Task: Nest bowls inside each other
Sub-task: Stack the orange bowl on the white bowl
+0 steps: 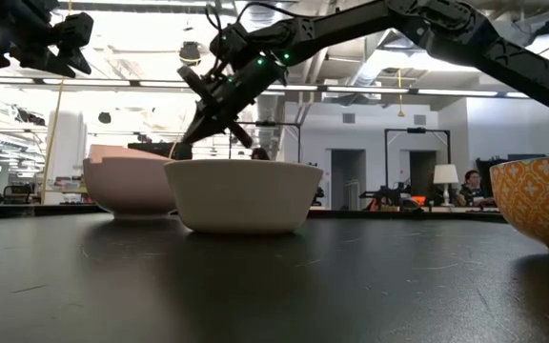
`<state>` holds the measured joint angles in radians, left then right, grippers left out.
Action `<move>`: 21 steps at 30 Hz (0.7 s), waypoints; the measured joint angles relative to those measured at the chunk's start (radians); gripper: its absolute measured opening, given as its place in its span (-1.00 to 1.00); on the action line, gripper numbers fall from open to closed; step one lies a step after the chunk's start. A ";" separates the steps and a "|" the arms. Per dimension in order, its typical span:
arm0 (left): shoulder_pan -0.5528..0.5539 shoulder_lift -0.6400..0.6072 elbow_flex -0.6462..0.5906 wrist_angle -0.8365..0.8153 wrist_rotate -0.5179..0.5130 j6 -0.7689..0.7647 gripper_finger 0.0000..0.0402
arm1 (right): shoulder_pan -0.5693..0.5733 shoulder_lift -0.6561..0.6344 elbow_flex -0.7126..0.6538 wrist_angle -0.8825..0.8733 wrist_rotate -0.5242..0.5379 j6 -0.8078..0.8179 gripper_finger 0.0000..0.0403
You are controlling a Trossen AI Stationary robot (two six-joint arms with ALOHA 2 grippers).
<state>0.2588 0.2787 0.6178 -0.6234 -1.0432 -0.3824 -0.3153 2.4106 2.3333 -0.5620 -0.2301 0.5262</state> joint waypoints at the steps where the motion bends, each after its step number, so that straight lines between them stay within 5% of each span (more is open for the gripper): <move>1: 0.000 0.000 0.000 -0.001 0.012 -0.002 -0.26 | 0.009 -0.001 0.000 0.000 -0.021 0.000 -0.99; 9: 0.000 0.011 -0.060 -0.103 0.212 -0.125 -0.26 | 0.112 -0.005 0.000 -0.087 -0.098 -0.004 -0.99; 21: 0.000 0.023 -0.268 0.051 0.388 -0.209 -0.26 | 0.167 -0.143 0.001 -0.267 -0.037 -0.075 -0.98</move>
<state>0.2588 0.3012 0.3502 -0.5726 -0.6555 -0.5912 -0.1479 2.2679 2.3341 -0.8289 -0.2667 0.4508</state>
